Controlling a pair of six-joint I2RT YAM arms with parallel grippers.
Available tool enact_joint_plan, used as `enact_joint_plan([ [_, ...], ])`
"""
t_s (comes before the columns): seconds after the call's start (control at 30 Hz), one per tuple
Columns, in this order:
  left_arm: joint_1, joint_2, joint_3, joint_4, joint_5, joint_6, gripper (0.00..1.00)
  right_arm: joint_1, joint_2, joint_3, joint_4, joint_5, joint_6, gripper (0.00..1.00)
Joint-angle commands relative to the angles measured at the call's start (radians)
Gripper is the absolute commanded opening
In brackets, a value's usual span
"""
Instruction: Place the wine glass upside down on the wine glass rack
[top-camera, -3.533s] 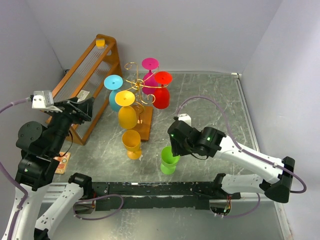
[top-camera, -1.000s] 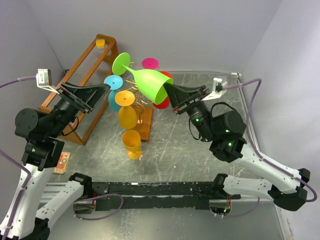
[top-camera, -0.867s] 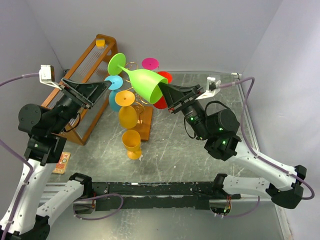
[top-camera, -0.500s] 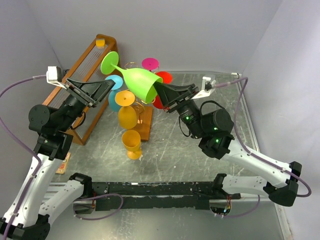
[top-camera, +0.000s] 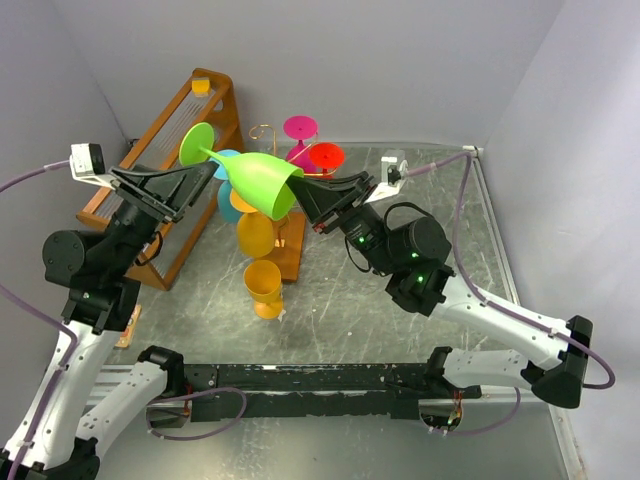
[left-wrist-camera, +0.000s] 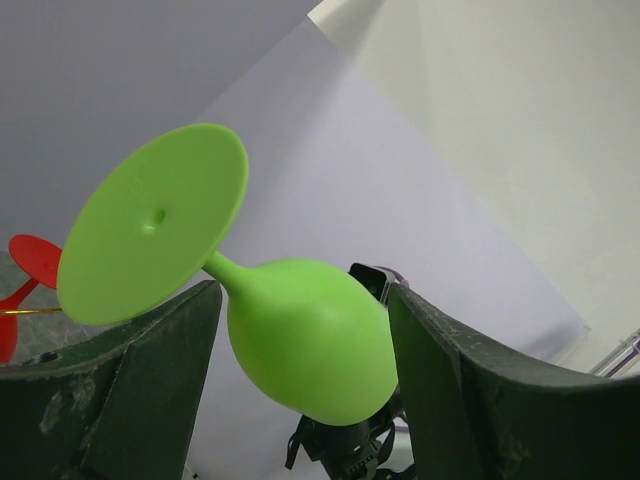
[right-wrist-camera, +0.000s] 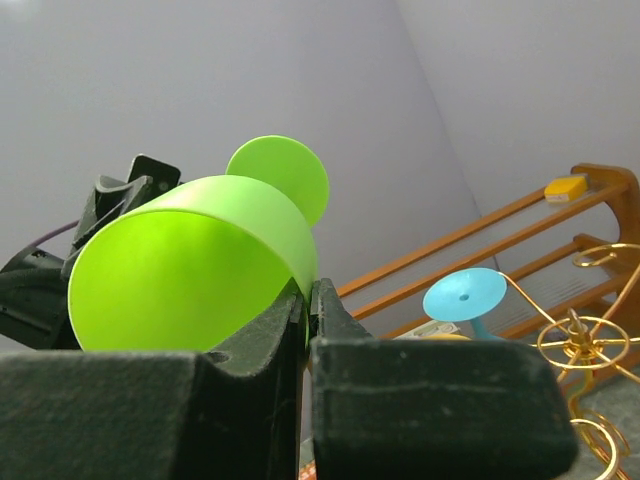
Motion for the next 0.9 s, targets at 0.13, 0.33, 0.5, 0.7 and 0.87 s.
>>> enact_joint_plan([
  [0.13, 0.007, -0.030, 0.002, -0.038, -0.101, 0.028, 0.72, 0.001, 0.016, -0.012, 0.059, -0.137, 0.016, 0.00],
  [0.33, 0.007, -0.037, -0.004, -0.028, -0.117, 0.037, 0.64, 0.002, 0.034, 0.000, 0.036, -0.191, 0.012, 0.00],
  [0.5, 0.007, -0.027, 0.012, -0.071, -0.113, 0.048, 0.63, 0.001, 0.044, 0.009, 0.037, -0.219, 0.012, 0.00],
  [0.7, 0.007, -0.010, 0.050, -0.175, -0.120, 0.074, 0.70, 0.002, 0.053, 0.019, 0.039, -0.153, 0.008, 0.00],
  [0.87, 0.007, 0.003, 0.049, -0.162, -0.106, 0.065, 0.68, 0.001, 0.065, 0.025, 0.037, -0.157, 0.013, 0.00],
])
